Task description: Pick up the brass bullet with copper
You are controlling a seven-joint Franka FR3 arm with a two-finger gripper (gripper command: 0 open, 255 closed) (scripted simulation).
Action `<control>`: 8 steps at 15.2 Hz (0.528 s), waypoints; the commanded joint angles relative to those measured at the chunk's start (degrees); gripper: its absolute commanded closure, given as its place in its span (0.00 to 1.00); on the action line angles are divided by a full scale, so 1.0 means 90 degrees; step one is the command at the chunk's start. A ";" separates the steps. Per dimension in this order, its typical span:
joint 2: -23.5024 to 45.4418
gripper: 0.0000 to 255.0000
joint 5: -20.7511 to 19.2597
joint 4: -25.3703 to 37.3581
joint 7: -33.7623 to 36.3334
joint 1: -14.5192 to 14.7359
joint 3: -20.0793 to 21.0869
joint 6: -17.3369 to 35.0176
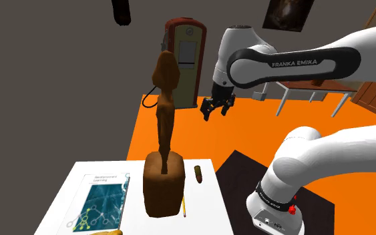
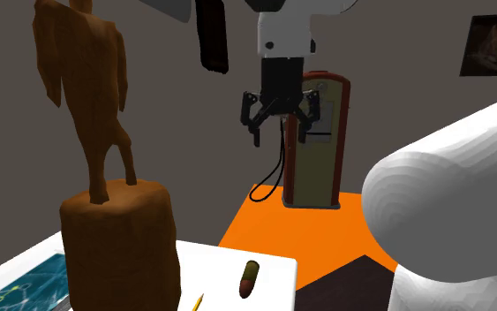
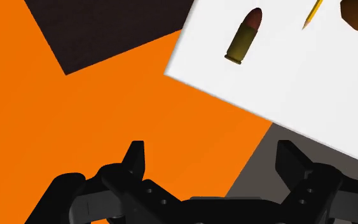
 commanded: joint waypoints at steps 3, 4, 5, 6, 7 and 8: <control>0.0093 0.00 0.0278 -0.0767 0.0698 0.0001 0.0308 0.0787; 0.0164 0.00 0.0359 -0.0927 0.0877 0.0013 0.0398 0.0997; 0.0252 0.00 0.0445 -0.1078 0.1058 0.0030 0.0491 0.1216; 0.0359 0.00 0.0533 -0.1219 0.1240 0.0049 0.0588 0.1445; 0.0487 0.00 0.0622 -0.1352 0.1426 0.0073 0.0685 0.1686; 0.0638 0.00 0.0715 -0.1473 0.1612 0.0098 0.0786 0.1939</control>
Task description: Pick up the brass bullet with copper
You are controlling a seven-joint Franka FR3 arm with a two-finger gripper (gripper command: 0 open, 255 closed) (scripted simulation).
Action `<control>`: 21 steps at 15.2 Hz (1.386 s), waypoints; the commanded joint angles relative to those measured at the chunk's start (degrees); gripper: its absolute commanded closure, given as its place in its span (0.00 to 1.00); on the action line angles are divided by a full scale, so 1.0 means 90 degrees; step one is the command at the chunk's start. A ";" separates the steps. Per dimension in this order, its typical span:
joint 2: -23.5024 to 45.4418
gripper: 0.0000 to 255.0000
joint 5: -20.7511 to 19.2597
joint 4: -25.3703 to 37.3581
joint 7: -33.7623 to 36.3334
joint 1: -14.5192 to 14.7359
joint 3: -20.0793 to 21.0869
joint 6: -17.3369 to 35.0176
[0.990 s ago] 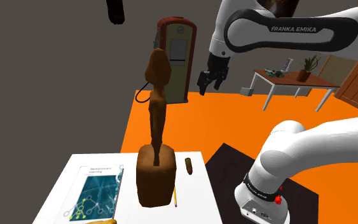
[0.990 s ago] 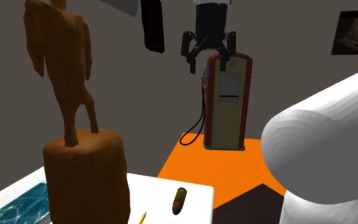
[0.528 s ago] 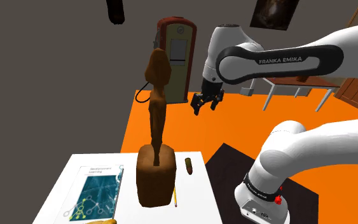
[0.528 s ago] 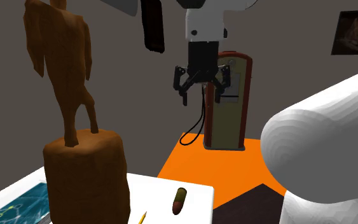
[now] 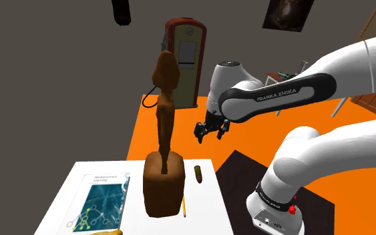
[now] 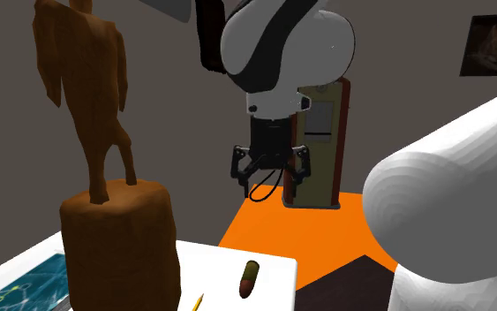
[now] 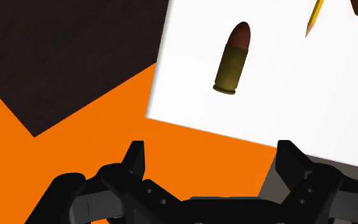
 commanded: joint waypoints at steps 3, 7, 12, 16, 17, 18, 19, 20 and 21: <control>0.0773 0.00 0.0388 -0.0416 0.0780 0.0101 0.0436 0.1125; 0.1919 0.00 0.0730 -0.0618 0.1560 0.0162 0.0897 0.2405; 0.3234 0.00 0.0789 -0.0609 0.2282 0.0017 0.1355 0.3667; 0.3902 0.00 0.0451 -0.0595 0.2513 -0.0283 0.1553 0.4318; 0.4075 0.00 0.0297 -0.0587 0.2617 -0.0401 0.1621 0.4479; 0.4352 0.00 -0.0060 -0.0569 0.2857 -0.0645 0.1752 0.4731; 0.4352 0.00 -0.0059 -0.0569 0.2857 -0.0646 0.1754 0.4731; 0.4352 0.00 -0.0061 -0.0569 0.2858 -0.0644 0.1750 0.4731; 0.4351 1.00 -0.0057 -0.0571 0.2854 -0.0642 0.1748 0.4733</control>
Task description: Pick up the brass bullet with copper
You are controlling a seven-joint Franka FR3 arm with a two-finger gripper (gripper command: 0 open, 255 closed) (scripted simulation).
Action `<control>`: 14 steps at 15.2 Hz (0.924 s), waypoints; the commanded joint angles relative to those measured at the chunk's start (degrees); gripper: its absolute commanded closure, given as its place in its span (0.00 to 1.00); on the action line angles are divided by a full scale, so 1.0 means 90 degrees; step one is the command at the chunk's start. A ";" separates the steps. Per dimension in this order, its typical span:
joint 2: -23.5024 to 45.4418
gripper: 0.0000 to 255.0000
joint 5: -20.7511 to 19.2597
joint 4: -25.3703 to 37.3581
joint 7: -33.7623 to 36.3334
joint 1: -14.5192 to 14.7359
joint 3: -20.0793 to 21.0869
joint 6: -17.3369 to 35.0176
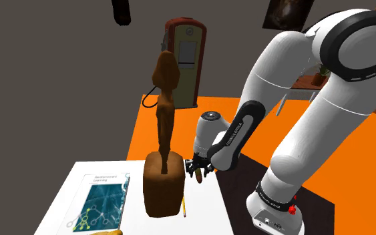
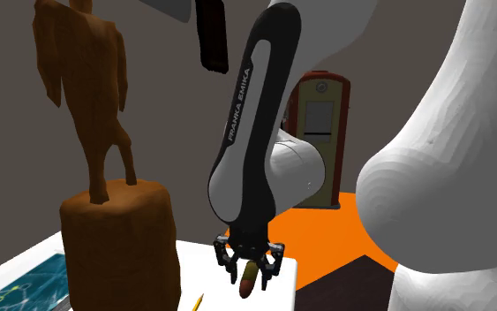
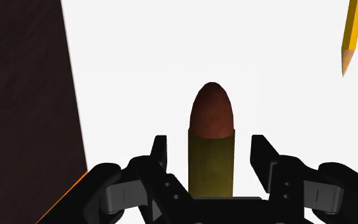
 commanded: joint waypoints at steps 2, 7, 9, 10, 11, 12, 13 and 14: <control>0.0027 1.00 -0.0035 0.0004 0.0023 -0.0022 0.0012 0.0025; 0.0025 1.00 -0.0033 0.0008 0.0023 -0.0021 0.0011 0.0019; 0.0027 1.00 -0.0037 0.0004 0.0020 -0.0025 0.0009 0.0025; -0.0150 1.00 0.0217 -0.0008 -0.0151 0.0130 -0.0065 -0.0134; -0.0325 1.00 0.0403 -0.0018 -0.0277 0.0256 -0.0132 -0.0296; -0.0497 1.00 0.0546 -0.0025 -0.0372 0.0359 -0.0189 -0.0458; -0.0667 1.00 0.0652 -0.0031 -0.0444 0.0448 -0.0245 -0.0621; -0.0834 1.00 0.0736 -0.0034 -0.0502 0.0521 -0.0293 -0.0784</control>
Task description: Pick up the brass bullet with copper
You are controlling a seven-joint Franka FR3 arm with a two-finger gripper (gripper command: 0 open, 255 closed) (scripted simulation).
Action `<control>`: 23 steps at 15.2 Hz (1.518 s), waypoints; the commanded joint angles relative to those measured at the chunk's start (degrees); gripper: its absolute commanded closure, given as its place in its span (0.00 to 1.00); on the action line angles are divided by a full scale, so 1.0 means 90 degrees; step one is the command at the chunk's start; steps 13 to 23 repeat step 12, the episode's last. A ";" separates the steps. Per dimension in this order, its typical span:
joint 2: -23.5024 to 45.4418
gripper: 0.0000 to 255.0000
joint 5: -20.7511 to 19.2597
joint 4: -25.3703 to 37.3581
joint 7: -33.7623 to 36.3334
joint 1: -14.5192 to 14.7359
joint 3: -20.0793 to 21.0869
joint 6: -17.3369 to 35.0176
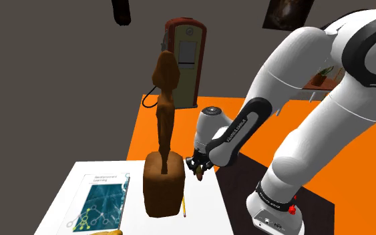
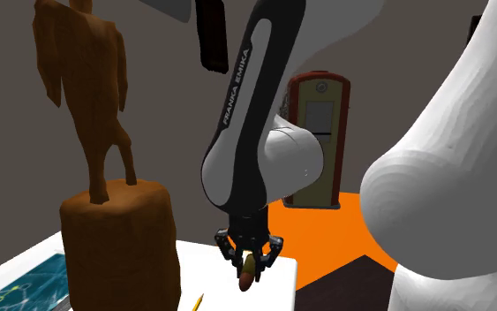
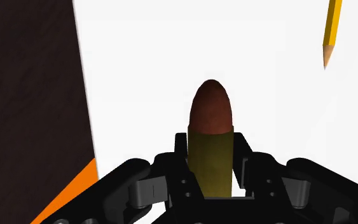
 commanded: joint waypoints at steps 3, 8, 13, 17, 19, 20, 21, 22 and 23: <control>-0.0672 1.00 0.0293 -0.0015 -0.0197 0.0266 -0.0177 -0.0662; -0.1424 1.00 0.0392 0.0034 -0.0287 0.0413 -0.0322 -0.1461; -0.1721 1.00 0.0400 0.0073 -0.0308 0.0451 -0.0377 -0.1796; -0.1721 1.00 0.0400 0.0073 -0.0308 0.0451 -0.0377 -0.1796; -0.1721 1.00 0.0400 0.0073 -0.0308 0.0451 -0.0377 -0.1796; -0.1721 1.00 0.0400 0.0073 -0.0308 0.0451 -0.0377 -0.1796; -0.1721 1.00 0.0400 0.0073 -0.0308 0.0451 -0.0377 -0.1796; -0.1721 1.00 0.0400 0.0073 -0.0308 0.0451 -0.0377 -0.1796; -0.1721 1.00 0.0400 0.0073 -0.0308 0.0451 -0.0377 -0.1796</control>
